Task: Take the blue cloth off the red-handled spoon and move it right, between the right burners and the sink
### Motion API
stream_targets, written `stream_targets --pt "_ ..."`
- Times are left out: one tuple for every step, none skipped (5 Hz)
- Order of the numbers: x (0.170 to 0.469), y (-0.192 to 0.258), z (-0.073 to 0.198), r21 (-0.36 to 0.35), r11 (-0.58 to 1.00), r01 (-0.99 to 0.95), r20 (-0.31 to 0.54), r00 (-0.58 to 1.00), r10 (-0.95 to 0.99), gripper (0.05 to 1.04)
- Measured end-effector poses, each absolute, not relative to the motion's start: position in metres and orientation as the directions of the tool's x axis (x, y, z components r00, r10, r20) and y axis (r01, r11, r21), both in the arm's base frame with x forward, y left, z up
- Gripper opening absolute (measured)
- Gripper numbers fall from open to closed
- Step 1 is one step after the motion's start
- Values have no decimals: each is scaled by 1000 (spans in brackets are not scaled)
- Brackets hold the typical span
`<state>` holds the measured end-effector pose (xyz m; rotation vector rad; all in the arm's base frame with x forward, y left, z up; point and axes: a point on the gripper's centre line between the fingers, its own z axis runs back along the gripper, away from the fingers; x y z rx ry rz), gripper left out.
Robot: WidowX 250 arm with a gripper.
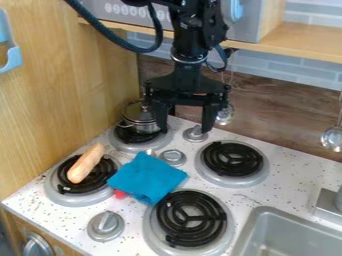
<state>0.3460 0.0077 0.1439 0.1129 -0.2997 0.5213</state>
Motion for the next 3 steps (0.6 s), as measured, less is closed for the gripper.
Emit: stream_targets --pt "344 9 133 50 860 -507 282 834 475 1005" --pt "341 19 115 104 860 -499 264 848 460 1005" --pt "343 42 98 151 840 -521 253 842 477 1005"
